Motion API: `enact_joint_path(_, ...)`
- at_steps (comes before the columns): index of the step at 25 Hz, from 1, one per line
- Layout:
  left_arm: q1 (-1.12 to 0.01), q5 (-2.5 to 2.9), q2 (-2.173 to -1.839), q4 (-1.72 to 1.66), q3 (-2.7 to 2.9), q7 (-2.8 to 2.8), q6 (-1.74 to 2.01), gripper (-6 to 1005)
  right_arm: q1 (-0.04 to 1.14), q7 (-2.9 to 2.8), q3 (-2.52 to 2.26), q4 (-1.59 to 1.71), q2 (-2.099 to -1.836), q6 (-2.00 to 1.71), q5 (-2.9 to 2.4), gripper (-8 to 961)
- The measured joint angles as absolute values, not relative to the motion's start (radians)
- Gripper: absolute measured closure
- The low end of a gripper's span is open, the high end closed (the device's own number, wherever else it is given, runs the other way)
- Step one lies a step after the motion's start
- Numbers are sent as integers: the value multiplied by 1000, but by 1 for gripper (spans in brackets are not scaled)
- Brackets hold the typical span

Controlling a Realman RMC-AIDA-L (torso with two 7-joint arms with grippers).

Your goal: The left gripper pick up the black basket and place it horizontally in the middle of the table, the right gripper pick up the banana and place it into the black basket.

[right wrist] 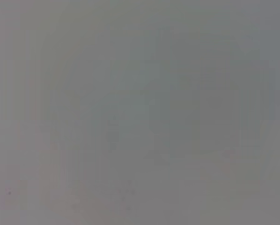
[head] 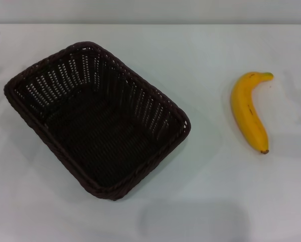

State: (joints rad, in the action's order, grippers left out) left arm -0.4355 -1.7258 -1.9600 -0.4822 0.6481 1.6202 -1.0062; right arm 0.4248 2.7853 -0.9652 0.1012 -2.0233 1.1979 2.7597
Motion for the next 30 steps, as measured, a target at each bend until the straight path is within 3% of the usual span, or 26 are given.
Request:
enact_joint_path(3, -497, -1533, -1856, -542, 723, 1363, -1084, 137, 429, 2785, -966, 101, -2023, 1198, 2758, 227)
enact_joint_path(6, -583, -1355, -1776, -550, 743, 1212, -1194, 138, 438, 2786, -966, 98, -2023, 1198, 2758, 227)
enact_joint_path(10, -714, -1103, -1725, -551, 748, 1108, -1282, 145, 445, 2786, -969, 94, -2025, 1197, 2758, 227)
enact_joint_path(15, -810, -897, -1748, -546, 747, 1086, -1294, 161, 455, 2785, -969, 77, -2028, 1196, 2757, 228)
enact_joint_path(17, -841, -786, -1786, -543, 748, 1060, -1284, 168, 456, 2784, -970, 72, -2028, 1201, 2756, 228)
enact_joint_path(22, -874, -654, -1832, -548, 748, 1013, -1248, 184, 453, 2781, -970, 67, -2028, 1216, 2756, 228)
enact_joint_path(30, -884, -614, -1869, -547, 748, 988, -1227, 220, 456, 2781, -971, 66, -2028, 1218, 2757, 227)
